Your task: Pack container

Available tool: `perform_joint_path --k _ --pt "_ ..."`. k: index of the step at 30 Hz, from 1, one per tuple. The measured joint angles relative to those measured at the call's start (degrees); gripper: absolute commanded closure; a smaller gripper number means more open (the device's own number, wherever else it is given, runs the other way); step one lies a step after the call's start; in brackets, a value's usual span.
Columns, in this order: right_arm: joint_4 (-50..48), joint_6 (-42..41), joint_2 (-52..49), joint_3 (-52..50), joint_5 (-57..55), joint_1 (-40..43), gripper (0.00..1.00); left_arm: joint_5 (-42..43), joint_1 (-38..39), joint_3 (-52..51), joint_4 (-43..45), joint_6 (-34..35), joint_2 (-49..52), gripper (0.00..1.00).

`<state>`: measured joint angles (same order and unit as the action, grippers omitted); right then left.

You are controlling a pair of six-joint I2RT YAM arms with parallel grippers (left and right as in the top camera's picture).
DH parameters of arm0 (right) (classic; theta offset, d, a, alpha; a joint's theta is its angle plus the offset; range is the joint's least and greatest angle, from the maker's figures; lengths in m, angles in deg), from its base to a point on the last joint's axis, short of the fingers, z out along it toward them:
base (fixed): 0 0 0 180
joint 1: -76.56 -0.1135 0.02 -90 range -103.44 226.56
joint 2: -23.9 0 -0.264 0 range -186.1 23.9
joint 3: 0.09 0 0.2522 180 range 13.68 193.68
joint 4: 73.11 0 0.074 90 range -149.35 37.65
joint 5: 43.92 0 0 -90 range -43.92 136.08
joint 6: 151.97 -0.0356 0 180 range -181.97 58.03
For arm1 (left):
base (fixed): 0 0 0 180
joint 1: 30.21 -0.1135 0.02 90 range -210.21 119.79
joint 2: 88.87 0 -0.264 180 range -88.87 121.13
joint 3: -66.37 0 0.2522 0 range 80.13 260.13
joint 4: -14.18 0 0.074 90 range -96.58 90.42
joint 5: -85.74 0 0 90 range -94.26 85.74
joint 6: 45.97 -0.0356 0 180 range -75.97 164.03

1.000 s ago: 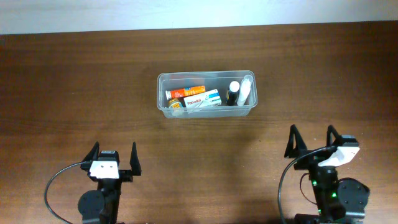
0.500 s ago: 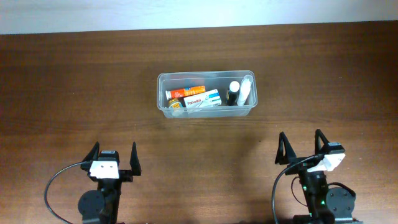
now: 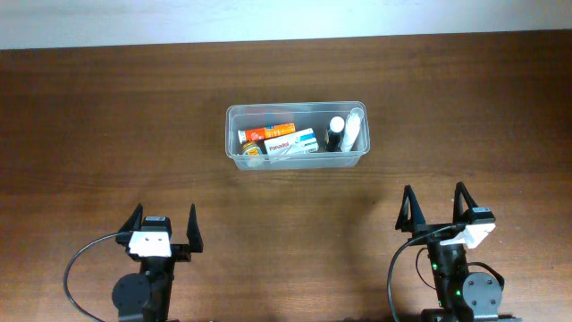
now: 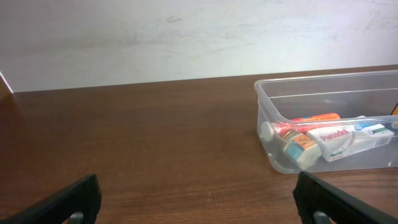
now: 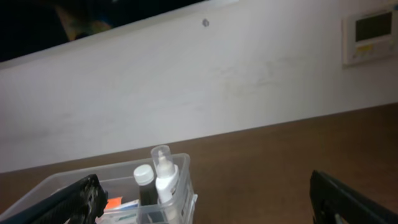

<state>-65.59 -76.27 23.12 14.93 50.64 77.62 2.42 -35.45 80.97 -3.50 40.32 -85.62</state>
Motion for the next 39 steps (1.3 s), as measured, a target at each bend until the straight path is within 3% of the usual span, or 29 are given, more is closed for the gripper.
perform_joint_path --k 12,39 --pt "10.29 0.07 -0.04 -0.63 -1.62 0.00 0.02 0.00 0.00 0.00 0.00 0.00 0.00 0.00" --pt "10.32 11.78 0.00 -0.63 -1.99 0.00 0.02 0.00 0.00 0.00 0.00 0.00 0.00 0.00"
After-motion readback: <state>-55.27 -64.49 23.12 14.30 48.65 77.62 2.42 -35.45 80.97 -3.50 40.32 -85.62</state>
